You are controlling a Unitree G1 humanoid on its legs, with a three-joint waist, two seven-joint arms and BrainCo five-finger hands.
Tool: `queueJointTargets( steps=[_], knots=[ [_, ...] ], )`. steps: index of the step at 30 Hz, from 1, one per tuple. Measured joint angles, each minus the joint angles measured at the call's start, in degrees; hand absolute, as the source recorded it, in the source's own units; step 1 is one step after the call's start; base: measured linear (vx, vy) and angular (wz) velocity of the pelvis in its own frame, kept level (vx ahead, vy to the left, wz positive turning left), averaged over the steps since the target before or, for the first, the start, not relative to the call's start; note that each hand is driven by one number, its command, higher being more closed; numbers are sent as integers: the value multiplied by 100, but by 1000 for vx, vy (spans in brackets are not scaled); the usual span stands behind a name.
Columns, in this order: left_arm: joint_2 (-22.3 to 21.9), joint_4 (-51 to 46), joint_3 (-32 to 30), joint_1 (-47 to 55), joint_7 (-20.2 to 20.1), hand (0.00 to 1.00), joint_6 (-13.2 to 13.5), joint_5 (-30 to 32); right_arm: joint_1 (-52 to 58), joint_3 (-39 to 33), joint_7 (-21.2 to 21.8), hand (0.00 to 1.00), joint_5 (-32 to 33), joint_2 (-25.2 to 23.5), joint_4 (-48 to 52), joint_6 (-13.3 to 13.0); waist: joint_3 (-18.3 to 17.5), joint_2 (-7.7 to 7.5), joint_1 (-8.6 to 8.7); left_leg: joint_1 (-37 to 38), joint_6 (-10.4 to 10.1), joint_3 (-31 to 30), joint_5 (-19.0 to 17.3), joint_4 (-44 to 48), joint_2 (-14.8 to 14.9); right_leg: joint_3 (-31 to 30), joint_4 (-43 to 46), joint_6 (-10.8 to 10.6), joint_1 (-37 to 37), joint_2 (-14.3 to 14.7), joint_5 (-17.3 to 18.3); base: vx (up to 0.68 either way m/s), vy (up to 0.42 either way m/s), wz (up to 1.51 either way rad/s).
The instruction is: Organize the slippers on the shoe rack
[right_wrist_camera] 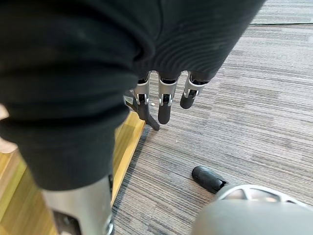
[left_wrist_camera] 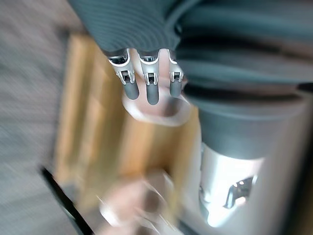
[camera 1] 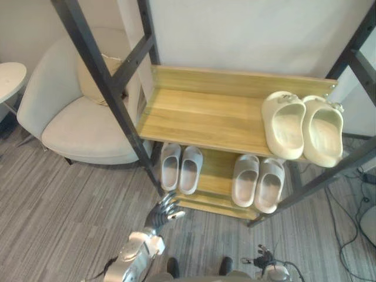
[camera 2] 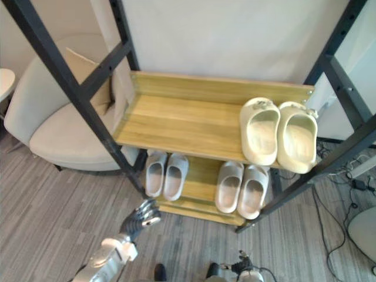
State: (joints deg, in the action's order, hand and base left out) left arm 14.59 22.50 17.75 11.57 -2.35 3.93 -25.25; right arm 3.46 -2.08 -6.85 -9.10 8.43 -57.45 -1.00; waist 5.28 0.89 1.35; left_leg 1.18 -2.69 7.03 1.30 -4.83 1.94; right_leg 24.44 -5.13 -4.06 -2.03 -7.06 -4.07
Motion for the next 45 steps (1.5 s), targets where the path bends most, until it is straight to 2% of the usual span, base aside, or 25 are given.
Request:
queueJointTargets(
  steps=[3,8,17,19,20,21,22,24,25,26,28,29,30,31,33,34,37,38,39,40,41,42,43,44,45],
  knots=[
    [-254,1196,-403,-159,126,0,-42,655,-13,-3,-1,0,-2,-31,1,-1,-32,-53,-20,2,-1,-1,0,0,0,1,0,-1,-3,1,4,0,0,0],
    [-453,2501,-993,-330,432,0,-60,1324,-29,-11,-8,0,-11,-141,1,0,-64,-132,-32,31,-1,16,0,-11,-6,-23,1,-3,-14,-2,4,4,5,-2],
    [-613,2997,-1312,-320,718,0,-58,1686,-122,-225,-51,0,-211,-223,-51,6,-45,-162,-69,99,9,115,-18,-96,-28,-143,29,-69,13,-30,100,1,7,-5],
    [-735,3001,-1448,-320,718,0,-55,1734,-177,-272,-53,0,-214,-216,-61,8,-15,-125,-87,60,41,133,-152,-16,-62,-145,741,-130,326,-207,467,7,66,2],
    [-763,2999,-1441,-343,717,0,-54,1740,-205,-347,-54,0,-213,-220,-67,21,30,-180,-62,-27,107,63,-250,108,-134,-172,1677,-233,675,-509,887,-13,36,17],
    [-755,2999,-1443,-361,716,0,-54,1751,-208,-353,-56,0,-213,-220,-68,30,46,-198,-61,-31,120,15,-270,134,-172,-192,1933,-258,747,-594,962,-15,38,48],
    [-744,3012,-1430,-437,740,0,-57,1797,-247,-410,-59,0,-214,-191,-66,67,100,-212,-46,-14,156,-159,-300,178,-301,-482,3092,-216,1192,-888,1109,9,31,56],
    [-717,2995,-1409,-476,759,0,-55,1851,-243,-414,-89,0,-212,-163,-67,99,113,-208,-31,-2,145,-549,-263,243,-385,-1044,3746,-189,1341,-937,1092,101,6,106],
    [-711,2982,-1409,-552,779,0,-56,1855,-241,-420,-102,0,-205,-156,-66,99,152,-131,-6,16,190,-877,-213,312,-387,-1384,3898,-154,1415,-852,1302,168,-64,148],
    [-717,2984,-1416,-619,793,0,-56,1859,-245,-421,-102,0,-202,-166,-59,95,153,-128,46,-88,146,-1177,-183,390,-361,-1705,3654,-184,1359,-622,1513,148,-108,136],
    [-661,3000,-1441,-767,838,0,-55,1906,-238,-427,-108,0,-144,-178,-51,93,182,-120,102,-288,1,-1728,-89,430,-347,-2074,2863,-213,1242,-264,1565,64,-200,158],
    [-625,3000,-1443,-855,838,0,-54,1922,-240,-449,-112,0,-91,-186,-50,98,222,-206,113,-334,-71,-1955,-43,416,-439,-2162,2367,-156,1080,-213,1422,56,-288,177],
    [-695,3081,-1456,-1006,852,0,-59,1979,-293,-502,-134,0,-19,-142,-47,95,347,-126,94,-337,-191,-2204,34,384,-407,-1846,2225,-76,911,-223,1439,30,-189,121],
    [-747,3082,-1448,-1026,838,0,-53,2010,-303,-522,-138,0,22,-117,-29,95,353,-47,81,-381,-217,-2203,53,376,-376,-1740,2153,-61,877,-207,1432,23,-207,101],
    [-991,3117,-1536,-967,837,0,-50,2061,-421,-674,-183,0,28,-99,2,102,345,212,-6,-626,-330,-2261,191,353,-238,-1317,1940,22,829,-89,1377,-1,-126,74],
    [-1037,3128,-1593,-948,837,0,-50,2061,-417,-674,-190,0,28,-118,17,98,337,235,-8,-668,-379,-2258,251,341,-228,-1210,1894,43,775,-79,1364,6,-88,80],
    [-1177,3109,-1743,-930,851,0,-43,2058,-508,-672,-219,0,29,-259,35,94,388,191,-121,-850,-470,-2002,683,275,-269,-731,1893,122,673,-116,1414,-27,-92,88],
    [-1222,3058,-1787,-928,863,0,-37,2059,-615,-683,-229,0,32,-353,39,94,454,96,-123,-988,-403,-1668,1035,228,-354,-536,1892,166,692,-213,1412,-116,-31,86],
    [-1270,3005,-1818,-952,864,0,-40,2062,-687,-693,-254,0,36,-414,84,85,485,61,-121,-1076,-317,-1087,1012,263,-338,-262,1835,270,711,-295,1380,-151,-17,96],
    [-1314,3004,-1865,-1011,866,0,-58,2063,-720,-715,-272,0,36,-469,123,85,515,44,-128,-1217,51,-229,555,843,-253,-79,1899,283,685,-365,1388,-123,17,69],
    [-1318,3004,-1858,-1014,866,0,-56,2062,-712,-738,-280,0,38,-492,188,88,537,6,-131,-1247,190,187,265,1205,-200,8,1919,284,647,-418,1391,-86,20,77],
    [-1343,3008,-1845,-1008,865,0,-55,2064,-670,-846,-302,0,59,-504,305,79,558,-40,-105,-1217,330,855,-298,1919,-25,172,1916,248,544,-521,1400,-60,29,68],
    [-1367,3030,-1845,-1008,868,0,-54,2069,-659,-856,-314,0,79,-492,305,71,537,-4,-91,-1182,298,1097,-529,2107,98,263,1918,207,508,-541,1407,-53,105,81],
    [-1402,3076,-1844,-1024,874,0,-53,2074,-643,-882,-328,0,137,-455,300,65,511,105,-80,-1110,264,1330,-861,2184,287,377,2007,122,531,-535,1481,-24,145,51],
    [-1407,3092,-1844,-1028,875,0,-52,2076,-646,-882,-327,0,146,-434,296,65,507,167,-81,-1120,273,1339,-934,2177,297,386,2063,97,543,-512,1520,-42,195,58]
  ],
)
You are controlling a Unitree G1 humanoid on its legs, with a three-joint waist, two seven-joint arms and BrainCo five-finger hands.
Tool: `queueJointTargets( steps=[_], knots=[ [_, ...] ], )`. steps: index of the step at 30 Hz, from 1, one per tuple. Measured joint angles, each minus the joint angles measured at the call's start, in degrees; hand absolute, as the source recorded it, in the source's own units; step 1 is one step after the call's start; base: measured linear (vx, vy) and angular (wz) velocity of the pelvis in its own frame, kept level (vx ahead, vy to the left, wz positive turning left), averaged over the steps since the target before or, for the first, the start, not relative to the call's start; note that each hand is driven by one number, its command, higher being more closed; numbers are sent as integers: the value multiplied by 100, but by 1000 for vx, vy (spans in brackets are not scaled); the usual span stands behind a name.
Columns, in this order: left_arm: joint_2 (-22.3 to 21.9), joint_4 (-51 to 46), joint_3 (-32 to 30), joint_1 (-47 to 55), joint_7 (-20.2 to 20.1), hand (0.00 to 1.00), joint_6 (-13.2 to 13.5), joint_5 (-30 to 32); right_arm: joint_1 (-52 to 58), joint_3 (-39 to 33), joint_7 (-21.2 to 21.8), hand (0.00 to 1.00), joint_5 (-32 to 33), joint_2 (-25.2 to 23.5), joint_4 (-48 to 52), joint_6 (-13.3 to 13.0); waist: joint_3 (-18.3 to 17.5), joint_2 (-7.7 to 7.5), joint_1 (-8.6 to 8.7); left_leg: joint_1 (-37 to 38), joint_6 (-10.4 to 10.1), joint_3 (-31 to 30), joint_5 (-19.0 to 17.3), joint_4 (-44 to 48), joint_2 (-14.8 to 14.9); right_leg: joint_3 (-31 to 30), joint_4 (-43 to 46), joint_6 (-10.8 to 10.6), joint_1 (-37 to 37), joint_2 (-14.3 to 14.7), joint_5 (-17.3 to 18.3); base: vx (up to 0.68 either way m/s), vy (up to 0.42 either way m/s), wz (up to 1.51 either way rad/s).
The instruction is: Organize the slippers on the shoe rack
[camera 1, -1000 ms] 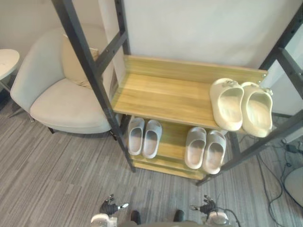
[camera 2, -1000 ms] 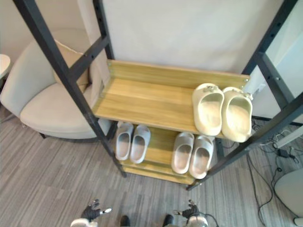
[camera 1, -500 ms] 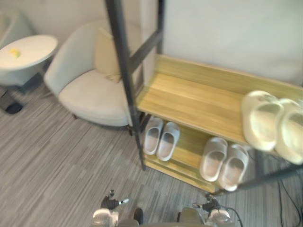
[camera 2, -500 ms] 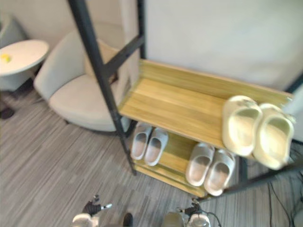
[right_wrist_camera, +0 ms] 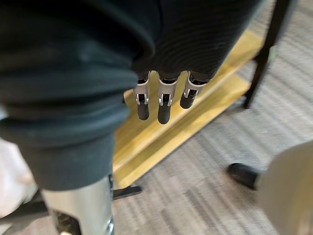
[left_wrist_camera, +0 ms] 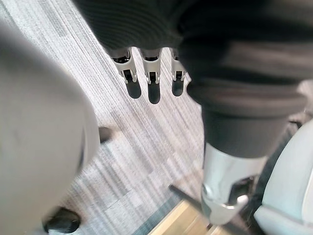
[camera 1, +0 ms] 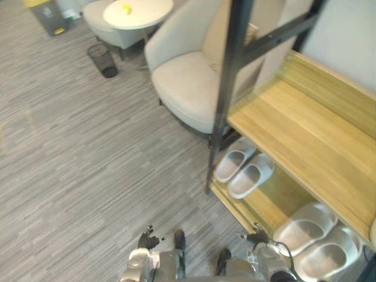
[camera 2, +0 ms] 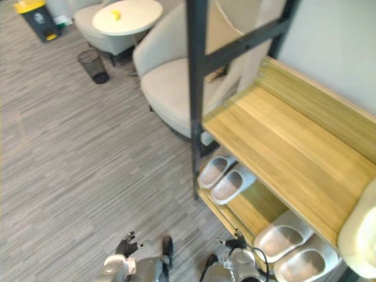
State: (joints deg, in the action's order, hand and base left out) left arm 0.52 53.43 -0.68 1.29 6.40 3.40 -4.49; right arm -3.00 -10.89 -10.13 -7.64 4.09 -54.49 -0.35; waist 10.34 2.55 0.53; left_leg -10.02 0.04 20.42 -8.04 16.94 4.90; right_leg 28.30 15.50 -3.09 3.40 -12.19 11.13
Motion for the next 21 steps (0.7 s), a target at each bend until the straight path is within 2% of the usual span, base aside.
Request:
queueJointTargets(
  steps=[1,3,4,5,7,11,13,14,15,16,17,18,19,20,21],
  knots=[
    [69,110,30,-45,16,0,-10,9,-13,26,15,0,102,-32,-50,9,3,-31,-41,-95,72,-83,-116,-93,-140,-66,124,-113,86,-34,91,-26,119,41],
    [109,146,64,-93,55,0,-39,89,124,24,17,0,108,-87,-53,12,-27,-85,4,-20,37,49,-191,-381,-246,-127,-128,-176,29,-49,32,17,114,59],
    [113,175,62,-99,79,0,-47,116,164,24,21,0,111,-84,-55,13,-19,-72,11,19,16,217,-180,-424,-236,-164,-292,-232,-58,-35,-50,91,124,67],
    [122,220,70,-67,94,0,-48,118,223,23,23,0,113,-80,-111,36,-31,-43,1,45,144,183,-18,-465,-335,-226,-476,-260,-177,-16,-168,124,105,57],
    [211,237,202,-84,103,0,-53,221,207,42,35,0,113,-93,-149,62,-37,-48,37,61,218,52,33,-535,-477,-288,-628,-290,-274,-18,-212,135,105,53],
    [457,238,263,-97,110,0,-58,234,-19,54,43,0,106,-181,-301,61,-61,-173,1,94,229,-104,37,-527,-592,-339,-759,-357,-475,-31,-309,126,20,33],
    [510,242,226,-75,111,0,-61,279,-125,189,48,0,98,-172,-302,56,-47,-195,-11,119,276,-221,-45,-471,-599,-319,-287,-412,-383,-99,-276,88,-11,33],
    [480,258,220,-48,109,0,-71,330,-161,215,54,0,97,-152,-292,56,-40,-160,20,228,313,-484,-142,-507,-583,-409,909,-384,11,-254,-241,82,6,63],
    [497,269,229,-66,111,0,-125,332,-111,216,55,0,97,-145,-287,56,21,-144,85,379,336,-738,-173,-599,-570,-773,1809,-321,461,-300,16,108,-14,73],
    [503,265,232,-69,113,0,-135,331,-87,219,59,0,97,-163,-286,57,15,-161,105,422,336,-828,-180,-643,-568,-941,1875,-294,540,-221,154,112,-68,92],
    [511,281,225,-59,119,0,-137,326,1,292,62,0,98,-191,-294,62,19,-263,133,640,365,-1049,-156,-868,-591,-1357,1877,-187,860,88,353,114,-66,77],
    [532,317,212,-49,122,0,-138,320,69,295,70,0,154,-204,-263,43,12,-295,142,765,361,-1200,-128,-1006,-623,-1510,1760,-169,1062,262,361,166,-77,101],
    [528,373,205,-67,123,0,-148,318,65,313,62,0,140,-160,-249,2,19,-308,232,912,326,-1401,-100,-1152,-655,-1745,1420,-164,1297,483,329,149,-64,73],
    [528,378,198,-71,123,0,-148,318,57,313,63,0,138,-145,-255,1,20,-309,259,943,298,-1485,-95,-1191,-668,-1806,1294,-172,1354,539,299,251,-121,118],
    [523,439,177,-116,117,0,-144,319,42,298,60,0,141,-126,-251,0,17,-335,337,1014,148,-1804,-68,-1304,-752,-2038,657,-128,1442,666,11,219,-126,131]
  ],
)
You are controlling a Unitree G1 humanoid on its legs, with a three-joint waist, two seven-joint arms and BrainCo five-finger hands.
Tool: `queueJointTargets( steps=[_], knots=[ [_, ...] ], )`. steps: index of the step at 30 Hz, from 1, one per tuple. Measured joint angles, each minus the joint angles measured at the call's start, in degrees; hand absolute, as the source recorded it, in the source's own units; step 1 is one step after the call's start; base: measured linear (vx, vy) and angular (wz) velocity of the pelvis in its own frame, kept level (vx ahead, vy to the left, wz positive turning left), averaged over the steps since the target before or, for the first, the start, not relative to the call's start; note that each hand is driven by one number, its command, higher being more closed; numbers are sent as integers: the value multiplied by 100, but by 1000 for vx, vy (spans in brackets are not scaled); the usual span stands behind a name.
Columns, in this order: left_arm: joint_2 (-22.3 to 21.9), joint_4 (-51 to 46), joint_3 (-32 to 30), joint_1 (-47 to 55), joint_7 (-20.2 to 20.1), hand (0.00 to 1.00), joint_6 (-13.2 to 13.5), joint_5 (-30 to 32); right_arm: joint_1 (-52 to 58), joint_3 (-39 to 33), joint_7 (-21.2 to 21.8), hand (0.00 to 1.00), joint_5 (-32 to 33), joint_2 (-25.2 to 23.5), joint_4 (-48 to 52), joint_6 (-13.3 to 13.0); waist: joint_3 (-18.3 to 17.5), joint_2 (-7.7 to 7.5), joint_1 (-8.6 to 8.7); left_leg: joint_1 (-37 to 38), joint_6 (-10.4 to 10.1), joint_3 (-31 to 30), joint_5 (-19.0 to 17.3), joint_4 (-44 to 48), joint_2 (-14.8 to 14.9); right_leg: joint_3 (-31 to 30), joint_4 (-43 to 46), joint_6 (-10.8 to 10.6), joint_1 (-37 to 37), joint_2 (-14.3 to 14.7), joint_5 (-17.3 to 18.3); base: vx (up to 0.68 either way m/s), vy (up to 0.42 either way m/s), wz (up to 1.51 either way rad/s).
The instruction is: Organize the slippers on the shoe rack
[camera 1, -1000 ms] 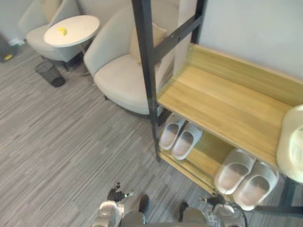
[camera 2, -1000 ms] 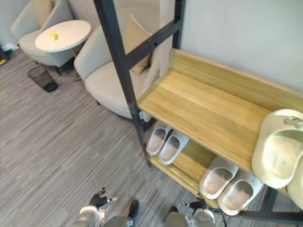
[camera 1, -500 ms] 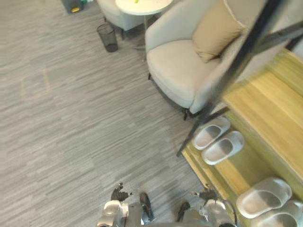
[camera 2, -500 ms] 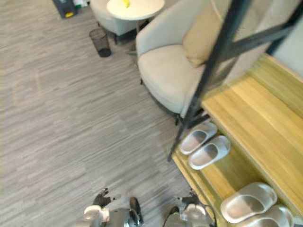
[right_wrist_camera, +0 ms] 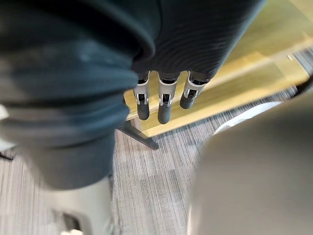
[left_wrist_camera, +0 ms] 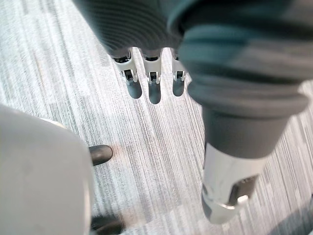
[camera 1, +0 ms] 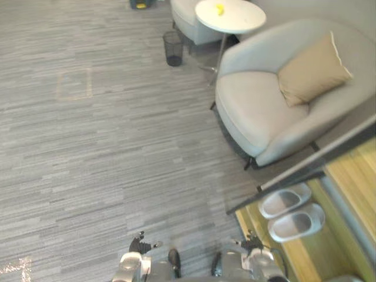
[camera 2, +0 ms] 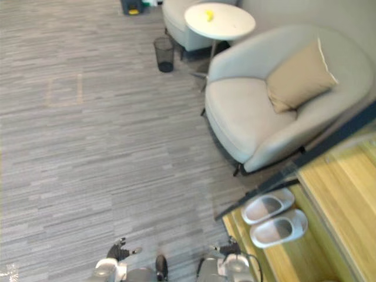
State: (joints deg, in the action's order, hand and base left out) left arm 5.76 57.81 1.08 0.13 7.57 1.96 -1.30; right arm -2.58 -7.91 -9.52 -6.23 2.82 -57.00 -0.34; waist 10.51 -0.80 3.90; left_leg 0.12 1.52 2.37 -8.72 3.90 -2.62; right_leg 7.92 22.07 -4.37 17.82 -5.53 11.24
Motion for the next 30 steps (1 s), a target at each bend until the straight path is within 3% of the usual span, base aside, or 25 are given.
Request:
queueJointTargets(
  steps=[2,3,4,6,7,8,9,10,12,14,16,17,18,20,22,23,24,26,27,28,29,30],
  knots=[
    [-31,32,-44,-75,4,0,8,4,56,-94,2,0,-1,58,-20,3,-51,-70,33,54,-147,-494,-134,75,-118,-204,-361,333,-13,-15,-708,287,-184,149],
    [-62,34,-70,-84,7,0,7,4,51,-93,0,0,-5,77,-22,5,-49,-30,33,53,-162,-542,-152,95,-79,-154,-362,363,-46,1,-691,377,-190,97],
    [-155,18,-209,-45,9,0,19,4,5,-94,-2,0,-31,120,-22,28,-89,172,-112,-14,-261,-585,-153,216,81,148,-445,480,-141,38,-634,417,-145,70],
    [-219,10,-392,-24,10,0,5,4,-77,-95,2,0,-39,81,-28,77,-39,198,-147,-237,-413,-263,-114,770,101,297,-385,615,-251,-11,-526,425,-138,72],
    [-330,-39,-537,0,12,0,-12,2,-43,-80,0,0,-35,-6,28,84,-3,190,-152,-636,-568,203,-150,2046,234,401,-572,627,-687,-24,-459,399,-137,69],
    [-373,-254,-666,87,14,0,0,0,44,-34,-12,0,-16,-95,234,83,33,171,-207,-1078,-630,895,-302,3265,650,522,-715,670,-1105,3,-335,385,-133,67],
    [-384,-315,-678,100,14,0,6,-5,81,-11,-13,0,-4,-144,302,68,40,172,-233,-1173,-602,1106,-365,3584,816,570,-749,675,-1220,18,-288,287,-86,36],
    [-469,-479,-672,93,24,0,12,-37,108,36,-19,0,7,-183,476,54,47,139,-335,-1427,-438,1615,-471,4102,1277,689,-800,673,-1435,48,-175,237,-66,17],
    [-606,-637,-652,75,23,0,27,-126,89,110,-39,0,11,-163,641,43,15,197,-392,-1768,-416,1976,-481,3924,1612,833,-1002,567,-1659,49,-84,228,-4,18],
    [-653,-659,-654,71,30,0,29,-129,68,113,-58,0,11,-161,677,48,32,250,-397,-1979,-410,2157,-470,3377,1679,996,-1184,464,-1846,27,-20,229,126,32],
    [-655,-662,-669,50,75,0,28,-129,144,108,-60,0,12,-182,662,73,42,253,-414,-2028,-391,2227,-315,2729,1620,1163,-1263,330,-2013,-2,51,275,222,47],
    [-644,-655,-668,76,108,0,37,-135,197,105,-62,0,12,-149,568,78,-14,361,-450,-1980,-187,2187,206,1982,1536,1257,-1246,66,-2089,39,235,301,271,54],
    [-555,-670,-684,35,118,0,52,-169,121,96,-57,0,12,-206,411,90,-8,135,-475,-1989,-126,2210,125,1961,1297,1216,-1248,-8,-2105,-159,269,310,271,51],
    [-398,-669,-697,8,118,0,100,-177,128,74,-55,0,3,-311,367,88,25,-49,-563,-2064,-17,2187,-175,2199,1112,1261,-1360,-176,-2233,-295,268,339,233,33],
    [-405,-655,-760,28,119,0,99,-177,128,50,-51,0,-2,-301,332,89,25,-29,-629,-2000,22,2158,-561,2506,1050,1253,-962,-301,-2265,-467,322,402,289,20],
    [-426,-643,-786,74,120,0,79,-175,148,-13,-49,0,-5,-308,338,87,31,-16,-616,-1768,21,2041,-787,2487,867,1133,140,-376,-1985,-756,367,376,285,27],
    [-428,-638,-774,84,120,0,52,-175,170,-32,-48,0,-6,-308,345,86,37,-6,-597,-1599,26,1973,-864,2419,771,938,1085,-333,-1611,-897,299,379,253,45],
    [-401,-631,-686,110,125,0,5,-167,243,-40,-40,0,-5,-300,413,70,51,12,-453,-1081,23,1742,-1032,2160,588,356,2727,-317,-786,-712,442,345,91,57],
    [-388,-624,-658,133,124,0,4,-164,235,-39,-40,0,-5,-296,421,61,63,31,-428,-971,20,1747,-1029,2078,564,342,2813,-317,-685,-675,475,406,53,51],
    [-387,-564,-628,165,123,0,0,-165,203,-42,-44,0,-4,-268,422,58,80,11,-383,-542,26,1732,-1016,1754,481,413,2815,-148,-345,-541,621,432,14,26],
    [-400,-509,-621,149,124,0,-3,-165,188,-40,-43,0,-3,-238,408,32,95,3,-364,-148,15,1702,-1022,1415,434,583,2361,11,25,-331,699,526,13,25],
    [-401,-496,-621,133,125,0,-3,-163,184,-41,-44,0,-4,-231,410,14,97,11,-344,-63,14,1669,-1023,1324,429,645,2139,36,124,-262,694,646,-10,47]
  ],
)
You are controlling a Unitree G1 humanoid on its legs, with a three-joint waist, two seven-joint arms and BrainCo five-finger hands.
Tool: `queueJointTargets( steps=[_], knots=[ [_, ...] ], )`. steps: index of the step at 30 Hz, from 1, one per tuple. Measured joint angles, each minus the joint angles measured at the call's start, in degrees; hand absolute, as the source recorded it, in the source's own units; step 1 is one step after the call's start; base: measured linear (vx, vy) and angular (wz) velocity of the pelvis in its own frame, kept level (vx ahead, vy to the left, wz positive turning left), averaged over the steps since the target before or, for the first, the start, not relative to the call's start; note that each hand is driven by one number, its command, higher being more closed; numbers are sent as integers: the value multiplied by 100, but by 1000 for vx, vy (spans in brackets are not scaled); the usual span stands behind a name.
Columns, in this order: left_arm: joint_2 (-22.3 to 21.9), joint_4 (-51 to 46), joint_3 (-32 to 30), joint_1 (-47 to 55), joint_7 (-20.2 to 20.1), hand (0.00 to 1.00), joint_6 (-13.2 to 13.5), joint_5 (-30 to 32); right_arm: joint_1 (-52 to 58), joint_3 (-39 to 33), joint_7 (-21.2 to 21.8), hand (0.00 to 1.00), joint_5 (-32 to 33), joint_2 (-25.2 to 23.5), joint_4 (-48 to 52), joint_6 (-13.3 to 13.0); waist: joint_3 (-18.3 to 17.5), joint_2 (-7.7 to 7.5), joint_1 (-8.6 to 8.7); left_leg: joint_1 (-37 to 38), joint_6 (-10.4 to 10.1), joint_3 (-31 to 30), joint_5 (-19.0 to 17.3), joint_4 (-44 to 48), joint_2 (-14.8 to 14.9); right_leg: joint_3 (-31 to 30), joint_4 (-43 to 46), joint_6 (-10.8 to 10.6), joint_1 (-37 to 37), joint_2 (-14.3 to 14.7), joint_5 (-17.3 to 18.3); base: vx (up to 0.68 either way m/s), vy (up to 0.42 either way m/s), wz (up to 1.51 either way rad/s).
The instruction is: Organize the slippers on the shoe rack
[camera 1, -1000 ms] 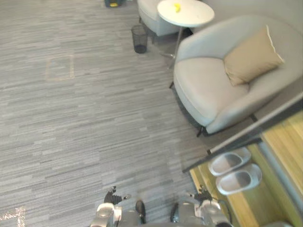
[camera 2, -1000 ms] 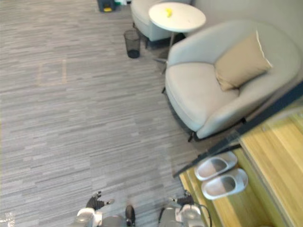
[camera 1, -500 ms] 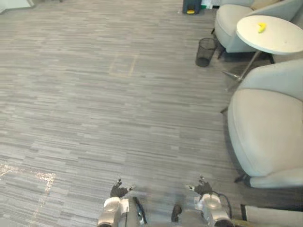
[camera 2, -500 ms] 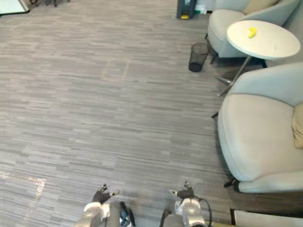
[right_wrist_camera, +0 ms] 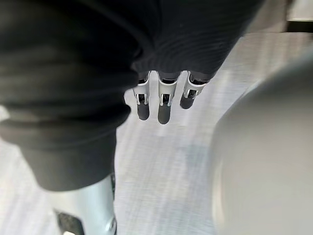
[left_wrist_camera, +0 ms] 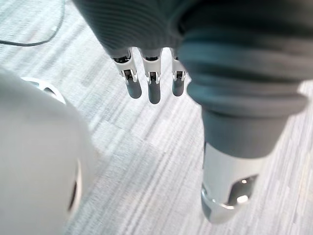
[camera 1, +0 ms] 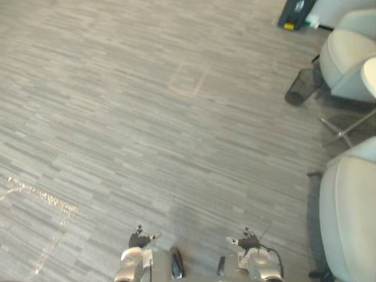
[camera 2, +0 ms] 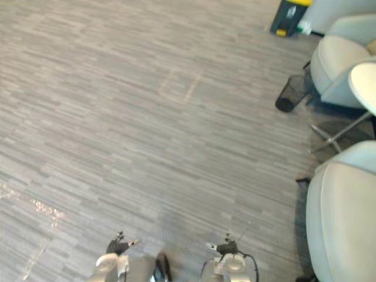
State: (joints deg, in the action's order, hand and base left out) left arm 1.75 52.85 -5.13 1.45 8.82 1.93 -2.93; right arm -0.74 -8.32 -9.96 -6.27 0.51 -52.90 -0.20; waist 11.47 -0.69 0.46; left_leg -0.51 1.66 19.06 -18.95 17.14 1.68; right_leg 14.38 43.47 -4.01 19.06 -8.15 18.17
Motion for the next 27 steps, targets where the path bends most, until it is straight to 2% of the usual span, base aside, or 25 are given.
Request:
queueJointTargets(
  steps=[1,2,3,4,5,6,7,8,9,10,11,12,13,14,17,18,19,20,21,22,23,24,25,26,27],
  knots=[
    [0,68,4,-146,-1,0,2,6,-52,-7,4,0,10,61,-3,-31,26,26,112,297,-48,-237,19,-386,-20,124,-1264,83,347,291,-315,500,-32,60],
    [1,99,4,-199,-2,0,2,6,-62,-47,9,0,31,57,-7,-35,36,10,167,418,-82,-320,38,-548,-43,110,-1813,63,407,359,-560,525,-46,102],
    [40,178,7,-259,-8,0,9,53,-121,-106,13,0,46,82,-7,-44,78,-49,332,736,-192,-584,85,-880,-84,15,-2531,152,354,426,-1454,612,-109,99],
    [12,295,52,-313,-17,0,9,68,-131,-159,16,0,35,155,-40,-34,68,52,405,950,-294,-834,105,-1105,30,-19,-2609,671,254,597,-1794,503,-94,78],
    [-5,295,68,-328,-23,0,9,69,-154,-181,17,0,10,168,-56,-20,55,102,362,965,-352,-876,116,-1117,89,12,-2524,716,219,608,-1755,759,-146,46],
    [-68,296,58,-358,-28,0,15,147,-188,-351,28,0,17,173,-60,-13,84,169,274,1054,-695,-1024,368,-1090,96,31,-1733,798,410,431,-1326,376,-68,17],
    [-87,292,52,-355,-25,0,12,172,-189,-416,25,0,14,181,-34,-10,102,158,303,1104,-727,-1055,432,-1079,54,48,-1414,827,494,332,-1229,672,-205,38],
    [-227,283,-47,-297,-16,0,8,180,-133,-495,28,0,-9,223,95,-8,109,252,346,1187,-832,-1067,453,-558,140,235,-1109,708,593,460,-796,505,-247,45],
    [-228,222,-242,-168,-15,0,-2,185,2,-357,22,0,-9,173,230,25,77,254,327,667,-919,-992,390,1036,279,473,-1754,1049,66,504,-809,616,-288,31],
    [-272,181,-277,-152,-15,0,-6,183,12,-358,25,0,3,176,248,25,79,335,303,505,-921,-983,442,1432,371,473,-1805,1061,2,599,-819,577,-198,-10],
    [-334,-83,-433,-4,-18,0,2,183,16,-272,29,0,-33,89,245,45,78,471,173,-185,-881,-716,491,3140,905,329,-2179,1147,-469,930,-668,616,-125,-44],
    [-318,-179,-474,33,-19,0,-9,178,16,-228,30,0,-5,-5,257,59,123,419,111,-567,-745,-497,417,3982,1224,273,-2399,1166,-942,1068,-545,622,-104,-36],
    [-316,-213,-484,44,-19,0,-10,177,23,-224,29,0,2,-50,259,68,147,387,86,-695,-665,-436,369,4175,1310,247,-2493,1160,-1141,1100,-501,702,-104,-20],
    [-320,-330,-488,61,-23,0,-8,173,68,-194,27,0,6,-133,263,75,170,282,0,-1039,-545,-260,292,4349,1443,159,-2761,1127,-1659,1126,-410,554,-75,-17],
    [-339,-531,-474,50,-24,0,24,173,74,-147,16,0,13,-231,278,77,117,190,-95,-1870,-423,-30,203,3706,1453,-16,-3320,1089,-2337,1120,-387,578,3,-33],
    [-332,-630,-474,46,-24,0,43,173,55,-97,8,0,14,-258,333,76,131,153,-128,-2280,-441,-79,241,2952,1320,-140,-3572,992,-2598,1074,-333,549,103,-37],
    [-327,-663,-464,-5,-22,0,68,166,67,-99,5,0,14,-263,381,72,132,154,-157,-2484,-656,-192,472,1932,1087,-211,-3753,831,-2842,992,-248,549,137,-38],
    [-329,-642,-456,-25,-20,0,81,167,87,-106,3,0,14,-261,371,71,135,132,-182,-2484,-702,-272,646,1398,964,-242,-3819,762,-2940,963,-213,549,211,-49],
    [-280,-573,-396,-39,-15,0,107,162,143,-137,1,0,9,-199,175,82,69,83,-252,-2476,-447,-522,1508,921,712,-410,-3934,550,-3130,857,-93,711,257,-39],
    [-200,-456,-383,-95,-18,0,116,168,143,-121,4,0,2,-269,19,103,-95,-99,-236,-2424,-198,-523,1424,952,466,-537,-3845,383,-3161,584,-80,595,215,-31],
    [-190,-426,-384,-119,-12,0,107,168,145,-122,5,0,1,-277,8,106,-119,-126,-197,-2427,-130,-478,1361,987,454,-557,-3712,322,-3094,508,-112,683,245,-16],
    [-169,-328,-377,-140,-18,0,96,171,151,-135,9,0,-9,-291,13,110,-129,-140,-173,-2367,-14,-389,1283,1118,476,-746,-2908,141,-2747,421,-237,652,257,-17],
    [-119,-215,-313,-151,-13,0,73,172,186,-205,9,0,-20,-317,11,114,-118,-164,-153,-2018,62,-357,1126,1016,410,-731,-1694,-47,-2336,301,-553,652,257,-23],
    [-97,-185,-270,-145,-11,0,59,171,191,-228,12,0,-20,-322,31,118,-111,-170,-140,-1872,55,-345,1068,934,394,-733,-1293,-86,-2178,253,-691,456,152,-20],
    [-69,-64,-187,-126,-12,0,-12,171,156,-230,11,0,-30,-298,49,93,-96,-153,-70,-1255,21,-313,849,644,347,-667,256,-89,-1633,52,-634,563,111,-17]
  ],
)
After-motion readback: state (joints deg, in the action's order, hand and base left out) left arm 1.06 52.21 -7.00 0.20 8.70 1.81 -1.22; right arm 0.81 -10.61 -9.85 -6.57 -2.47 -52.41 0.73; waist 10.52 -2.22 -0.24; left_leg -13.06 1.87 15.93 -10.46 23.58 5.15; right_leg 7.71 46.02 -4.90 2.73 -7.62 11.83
